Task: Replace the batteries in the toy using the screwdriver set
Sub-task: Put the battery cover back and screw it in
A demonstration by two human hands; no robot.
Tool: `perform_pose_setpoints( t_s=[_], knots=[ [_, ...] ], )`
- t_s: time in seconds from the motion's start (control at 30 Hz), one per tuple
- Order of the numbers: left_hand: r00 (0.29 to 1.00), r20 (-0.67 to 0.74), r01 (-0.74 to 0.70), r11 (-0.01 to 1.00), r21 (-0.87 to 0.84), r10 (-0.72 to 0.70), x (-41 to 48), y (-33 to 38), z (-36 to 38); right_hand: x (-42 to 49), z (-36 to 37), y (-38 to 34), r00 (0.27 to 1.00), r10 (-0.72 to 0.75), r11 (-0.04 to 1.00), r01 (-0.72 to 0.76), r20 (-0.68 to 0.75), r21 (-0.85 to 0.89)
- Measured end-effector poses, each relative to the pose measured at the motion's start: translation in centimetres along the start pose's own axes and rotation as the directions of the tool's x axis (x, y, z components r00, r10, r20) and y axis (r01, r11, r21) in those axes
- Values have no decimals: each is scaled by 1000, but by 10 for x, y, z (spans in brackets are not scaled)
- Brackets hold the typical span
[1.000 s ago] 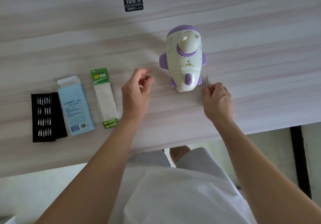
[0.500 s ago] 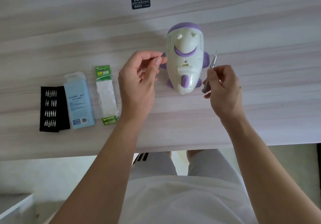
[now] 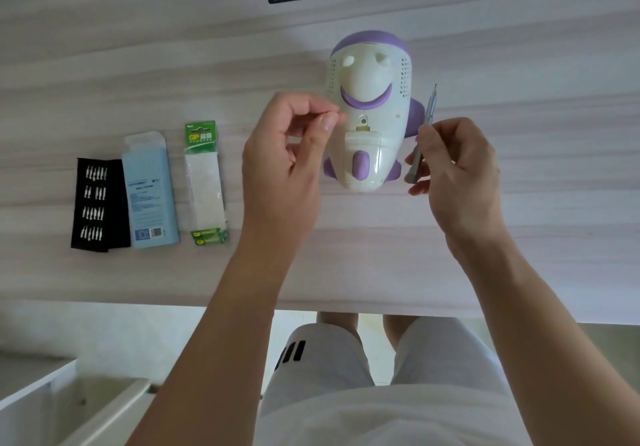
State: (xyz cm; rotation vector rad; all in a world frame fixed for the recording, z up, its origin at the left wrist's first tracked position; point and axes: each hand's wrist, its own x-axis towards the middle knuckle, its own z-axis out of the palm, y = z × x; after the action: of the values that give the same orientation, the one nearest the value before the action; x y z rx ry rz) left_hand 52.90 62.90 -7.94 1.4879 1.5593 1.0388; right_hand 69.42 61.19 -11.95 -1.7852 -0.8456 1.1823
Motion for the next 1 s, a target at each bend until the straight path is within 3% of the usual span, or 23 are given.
perform_pose_setpoints(
  t_s=[0.47, 1.0],
  knots=[
    [999, 19, -34, 998, 52, 33, 6, 3, 6, 5, 3, 1, 1000, 14, 998, -13, -15, 61],
    [996, 87, 21, 999, 44, -25, 12, 10, 1, 6, 2, 3, 1000, 25, 996, -24, -12, 81]
  ],
)
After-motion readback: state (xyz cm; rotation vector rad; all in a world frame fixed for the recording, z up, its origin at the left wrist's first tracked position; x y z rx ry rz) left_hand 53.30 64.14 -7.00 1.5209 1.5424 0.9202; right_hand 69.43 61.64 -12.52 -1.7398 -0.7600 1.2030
